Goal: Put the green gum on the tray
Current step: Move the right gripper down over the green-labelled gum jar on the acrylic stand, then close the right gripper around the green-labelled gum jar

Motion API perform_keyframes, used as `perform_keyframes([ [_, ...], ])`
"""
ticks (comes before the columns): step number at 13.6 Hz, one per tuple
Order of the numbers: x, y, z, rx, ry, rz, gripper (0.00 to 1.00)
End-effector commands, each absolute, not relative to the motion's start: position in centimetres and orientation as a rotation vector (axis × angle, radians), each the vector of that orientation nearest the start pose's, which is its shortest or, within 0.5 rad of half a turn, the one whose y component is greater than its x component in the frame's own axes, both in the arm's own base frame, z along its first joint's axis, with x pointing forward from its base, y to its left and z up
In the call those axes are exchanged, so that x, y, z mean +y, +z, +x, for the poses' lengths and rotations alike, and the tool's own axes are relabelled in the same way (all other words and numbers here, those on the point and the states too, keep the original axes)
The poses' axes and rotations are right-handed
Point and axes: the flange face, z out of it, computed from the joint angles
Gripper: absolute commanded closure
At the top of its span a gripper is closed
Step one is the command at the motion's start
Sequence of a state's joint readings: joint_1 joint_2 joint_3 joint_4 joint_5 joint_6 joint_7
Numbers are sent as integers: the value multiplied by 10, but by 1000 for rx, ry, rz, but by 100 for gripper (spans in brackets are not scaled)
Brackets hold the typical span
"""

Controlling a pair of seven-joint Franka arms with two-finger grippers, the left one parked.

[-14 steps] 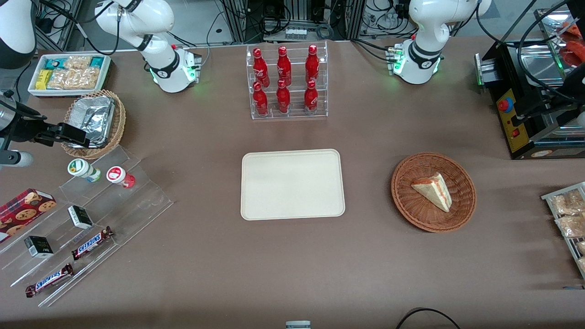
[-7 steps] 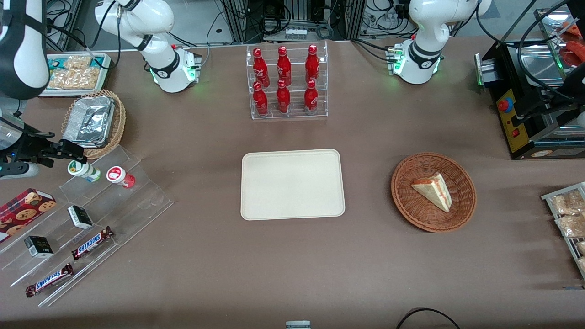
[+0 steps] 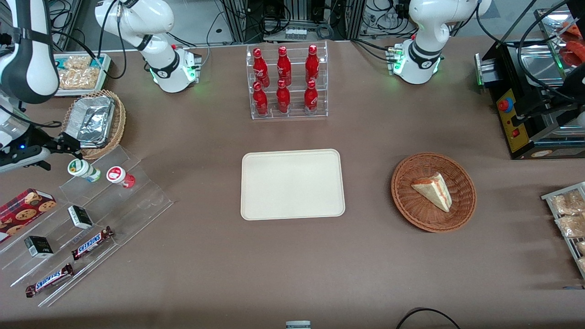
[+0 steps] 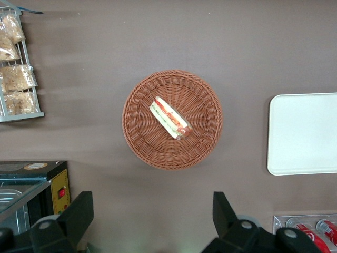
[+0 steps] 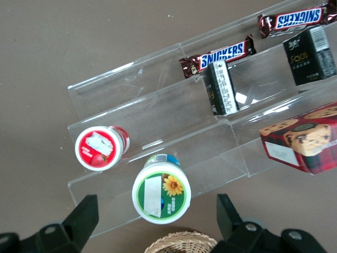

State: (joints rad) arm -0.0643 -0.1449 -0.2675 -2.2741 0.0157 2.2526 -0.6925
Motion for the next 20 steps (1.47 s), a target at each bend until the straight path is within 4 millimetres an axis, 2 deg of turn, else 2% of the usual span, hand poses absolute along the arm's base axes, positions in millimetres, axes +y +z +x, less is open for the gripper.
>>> perform_keyframes([
  [1, -163, 418, 468, -580, -219, -3097, 0],
  [5, -162, 398, 468, -580, -226, -3107, 0],
  [11, -163, 385, 473, -597, -214, -3112, 3],
  [12, -163, 385, 473, -601, -212, -3111, 10],
  [13, -163, 385, 473, -604, -212, -3111, 25],
  [14, -165, 385, 472, -597, -212, -3112, 52],
  [16, -165, 387, 473, -597, -218, -3114, 98],
  [20, -165, 400, 477, -598, -239, -3116, 100],
])
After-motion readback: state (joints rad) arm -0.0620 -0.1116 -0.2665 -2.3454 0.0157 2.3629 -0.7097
